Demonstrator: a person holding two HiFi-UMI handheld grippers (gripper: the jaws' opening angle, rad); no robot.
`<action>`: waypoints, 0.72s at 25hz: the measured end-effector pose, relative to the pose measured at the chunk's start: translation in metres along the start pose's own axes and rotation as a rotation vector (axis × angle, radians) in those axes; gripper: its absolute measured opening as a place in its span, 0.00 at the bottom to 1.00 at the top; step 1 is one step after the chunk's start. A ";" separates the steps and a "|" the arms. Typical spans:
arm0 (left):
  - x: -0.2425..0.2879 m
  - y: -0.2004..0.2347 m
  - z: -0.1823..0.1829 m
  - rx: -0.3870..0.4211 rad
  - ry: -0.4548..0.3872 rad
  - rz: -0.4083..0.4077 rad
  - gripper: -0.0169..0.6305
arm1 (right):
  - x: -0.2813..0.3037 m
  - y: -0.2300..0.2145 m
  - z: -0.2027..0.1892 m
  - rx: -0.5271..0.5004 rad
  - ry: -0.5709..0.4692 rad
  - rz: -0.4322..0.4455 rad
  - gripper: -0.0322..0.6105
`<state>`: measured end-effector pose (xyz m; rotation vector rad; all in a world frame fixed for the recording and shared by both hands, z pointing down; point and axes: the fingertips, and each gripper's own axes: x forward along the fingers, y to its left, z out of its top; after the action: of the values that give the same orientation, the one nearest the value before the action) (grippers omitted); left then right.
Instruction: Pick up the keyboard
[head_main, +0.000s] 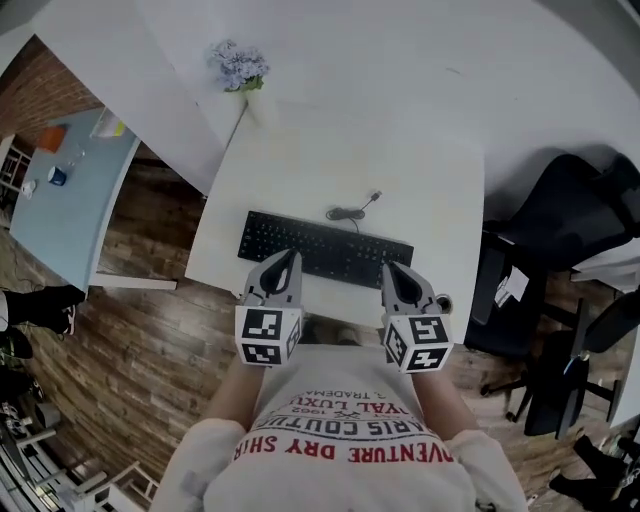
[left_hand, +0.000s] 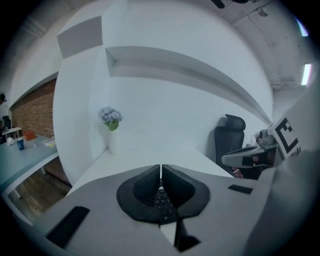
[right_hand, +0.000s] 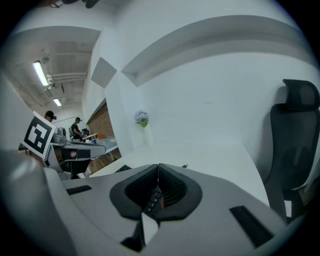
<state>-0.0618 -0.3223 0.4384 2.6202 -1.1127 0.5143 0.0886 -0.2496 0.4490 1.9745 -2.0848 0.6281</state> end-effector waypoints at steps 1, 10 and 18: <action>0.008 0.006 -0.001 0.014 0.015 -0.027 0.07 | 0.005 -0.001 -0.002 0.021 0.007 -0.009 0.09; 0.060 0.084 -0.042 0.015 0.174 -0.112 0.07 | 0.042 -0.022 -0.046 0.159 0.148 -0.076 0.09; 0.080 0.146 -0.101 -0.032 0.342 -0.108 0.08 | 0.059 -0.071 -0.096 0.242 0.270 -0.220 0.31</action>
<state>-0.1394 -0.4364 0.5762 2.4260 -0.8587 0.8716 0.1404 -0.2623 0.5714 2.0676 -1.6730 1.0746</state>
